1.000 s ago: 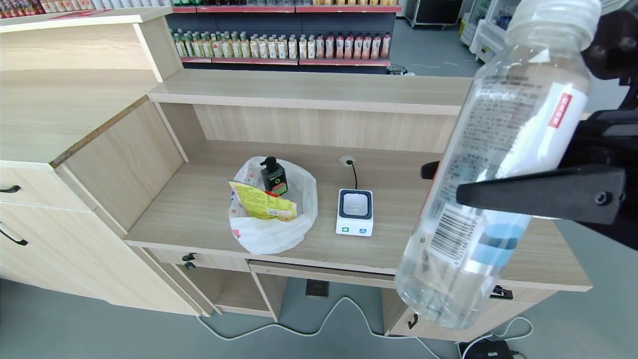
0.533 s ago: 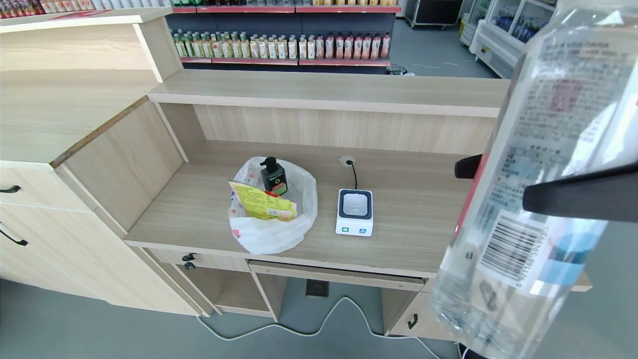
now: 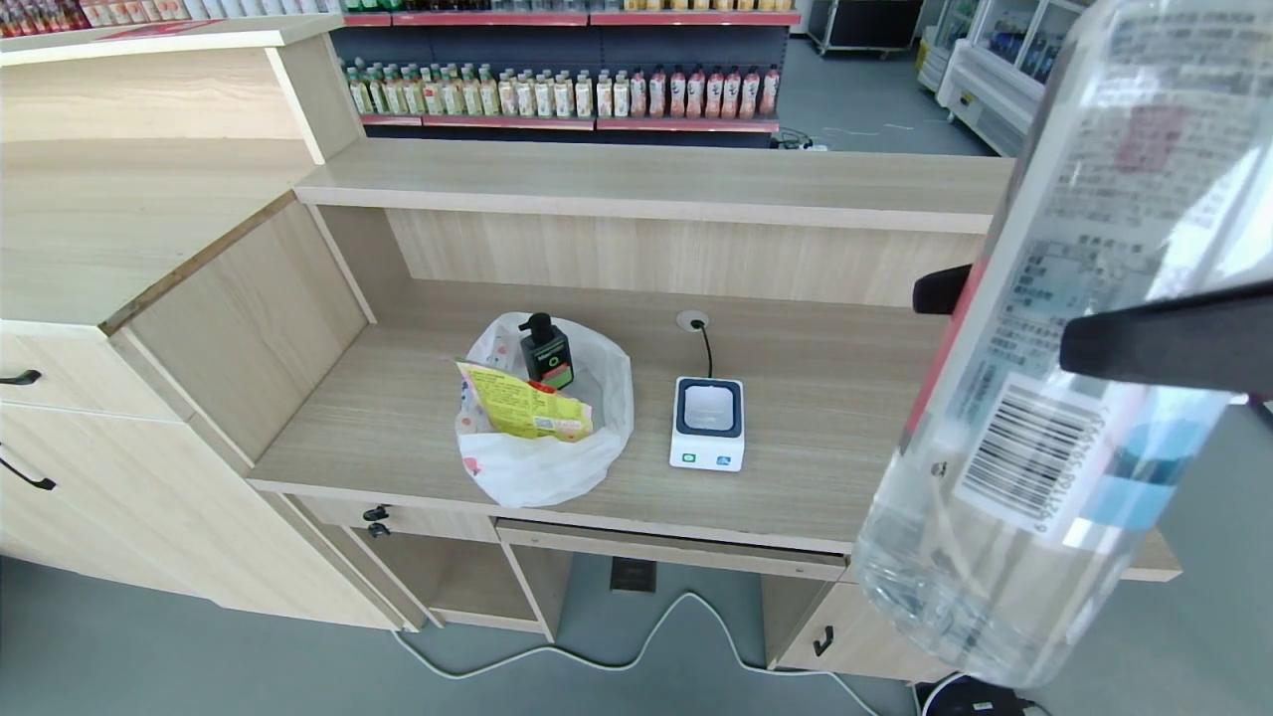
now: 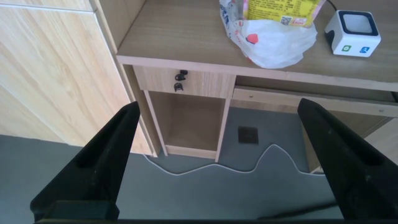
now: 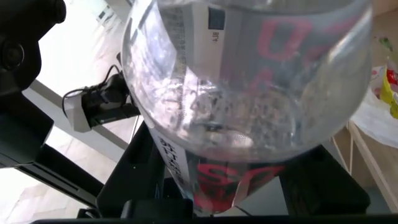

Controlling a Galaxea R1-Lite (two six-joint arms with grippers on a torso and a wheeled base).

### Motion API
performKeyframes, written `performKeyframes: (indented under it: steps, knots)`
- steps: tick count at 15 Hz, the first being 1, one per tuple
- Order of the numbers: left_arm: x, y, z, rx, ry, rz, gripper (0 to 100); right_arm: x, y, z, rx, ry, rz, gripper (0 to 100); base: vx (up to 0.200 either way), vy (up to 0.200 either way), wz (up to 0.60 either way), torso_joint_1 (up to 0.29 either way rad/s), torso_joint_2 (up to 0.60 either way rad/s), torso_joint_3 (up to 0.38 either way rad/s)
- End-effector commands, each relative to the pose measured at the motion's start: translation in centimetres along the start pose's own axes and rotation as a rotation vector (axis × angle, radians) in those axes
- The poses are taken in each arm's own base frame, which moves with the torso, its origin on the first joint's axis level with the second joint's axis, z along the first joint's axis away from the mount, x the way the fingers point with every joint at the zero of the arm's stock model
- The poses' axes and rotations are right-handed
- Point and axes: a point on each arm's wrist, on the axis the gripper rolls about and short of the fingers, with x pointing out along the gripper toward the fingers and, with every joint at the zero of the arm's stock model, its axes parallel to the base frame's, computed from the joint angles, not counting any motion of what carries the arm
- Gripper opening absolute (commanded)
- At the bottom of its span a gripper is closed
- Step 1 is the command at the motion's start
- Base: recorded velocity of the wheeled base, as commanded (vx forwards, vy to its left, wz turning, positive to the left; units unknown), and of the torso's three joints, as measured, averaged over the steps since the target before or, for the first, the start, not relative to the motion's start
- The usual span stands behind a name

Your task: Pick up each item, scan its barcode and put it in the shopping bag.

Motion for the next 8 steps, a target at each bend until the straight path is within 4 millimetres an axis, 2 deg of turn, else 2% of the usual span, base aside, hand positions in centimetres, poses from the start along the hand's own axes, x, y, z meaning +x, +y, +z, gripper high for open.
performKeyframes:
  steps: [1, 5, 8]
  knots:
    - [0.0, 0.0, 0.0, 0.0, 0.0, 0.0, 100, 0.4, -0.4, 0.4, -0.003, -0.002, 0.002, 0, 0.0, 0.0, 0.0, 0.0, 0.0, 0.0]
    - [0.0, 0.0, 0.0, 0.0, 0.0, 0.0, 100, 0.8, -0.7, 1.7, -0.016, -0.009, 0.01, 0, 0.0, 0.0, 0.0, 0.0, 0.0, 0.0]
    - [0.0, 0.0, 0.0, 0.0, 0.0, 0.0, 100, 0.9, -0.8, 1.5, -0.009, -0.003, 0.012, 0, 0.0, 0.0, 0.0, 0.0, 0.0, 0.0]
